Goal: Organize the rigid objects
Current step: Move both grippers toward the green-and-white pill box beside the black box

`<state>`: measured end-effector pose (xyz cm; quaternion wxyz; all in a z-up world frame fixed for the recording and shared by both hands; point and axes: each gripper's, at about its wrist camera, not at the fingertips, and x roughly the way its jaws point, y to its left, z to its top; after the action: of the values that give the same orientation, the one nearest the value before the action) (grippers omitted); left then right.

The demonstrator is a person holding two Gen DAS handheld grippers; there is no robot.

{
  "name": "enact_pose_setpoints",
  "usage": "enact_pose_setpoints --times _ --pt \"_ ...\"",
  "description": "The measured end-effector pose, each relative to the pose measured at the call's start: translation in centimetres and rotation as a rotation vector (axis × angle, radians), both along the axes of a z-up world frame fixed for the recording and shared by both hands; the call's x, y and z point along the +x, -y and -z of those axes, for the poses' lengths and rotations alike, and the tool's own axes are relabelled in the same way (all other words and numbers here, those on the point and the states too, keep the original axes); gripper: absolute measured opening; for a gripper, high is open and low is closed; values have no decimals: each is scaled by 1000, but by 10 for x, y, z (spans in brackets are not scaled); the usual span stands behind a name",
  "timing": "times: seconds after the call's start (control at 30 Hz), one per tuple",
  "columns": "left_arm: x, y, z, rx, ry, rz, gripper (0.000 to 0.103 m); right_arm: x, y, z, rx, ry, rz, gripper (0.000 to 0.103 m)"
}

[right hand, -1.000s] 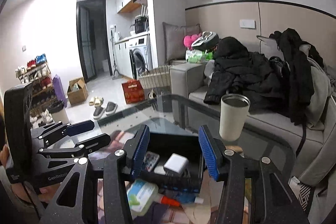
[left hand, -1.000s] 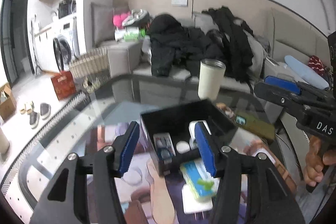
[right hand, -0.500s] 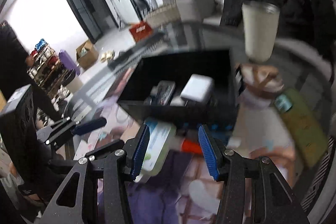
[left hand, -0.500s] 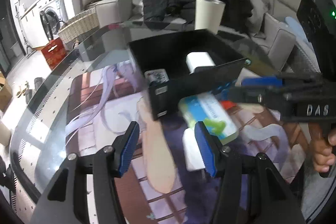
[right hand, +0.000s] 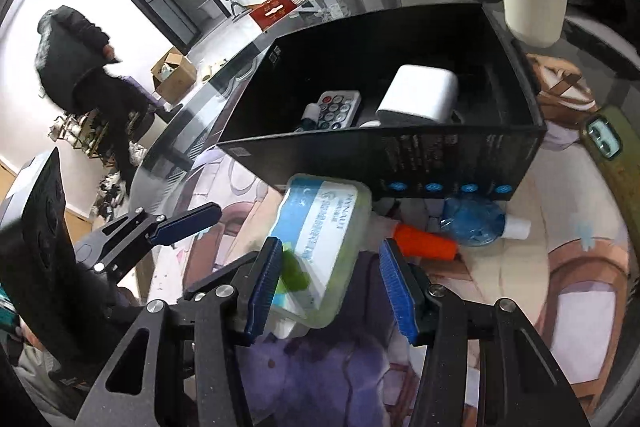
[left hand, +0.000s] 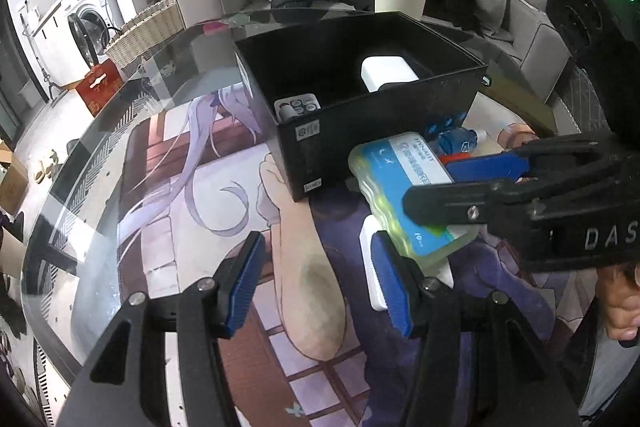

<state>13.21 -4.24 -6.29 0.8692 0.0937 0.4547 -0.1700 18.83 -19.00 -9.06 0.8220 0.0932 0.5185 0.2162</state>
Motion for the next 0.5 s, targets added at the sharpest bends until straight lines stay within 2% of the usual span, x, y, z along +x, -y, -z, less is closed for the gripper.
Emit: enact_pose_setpoints --times 0.27,0.4,0.5 --pt "-1 2 -2 8 7 7 52 2 -12 1 35 -20 -13 52" --pt "0 2 -2 1 -2 11 52 7 -8 5 67 -53 -11 52" --pt "0 4 -2 -2 -3 13 52 12 0 12 114 -105 16 57"
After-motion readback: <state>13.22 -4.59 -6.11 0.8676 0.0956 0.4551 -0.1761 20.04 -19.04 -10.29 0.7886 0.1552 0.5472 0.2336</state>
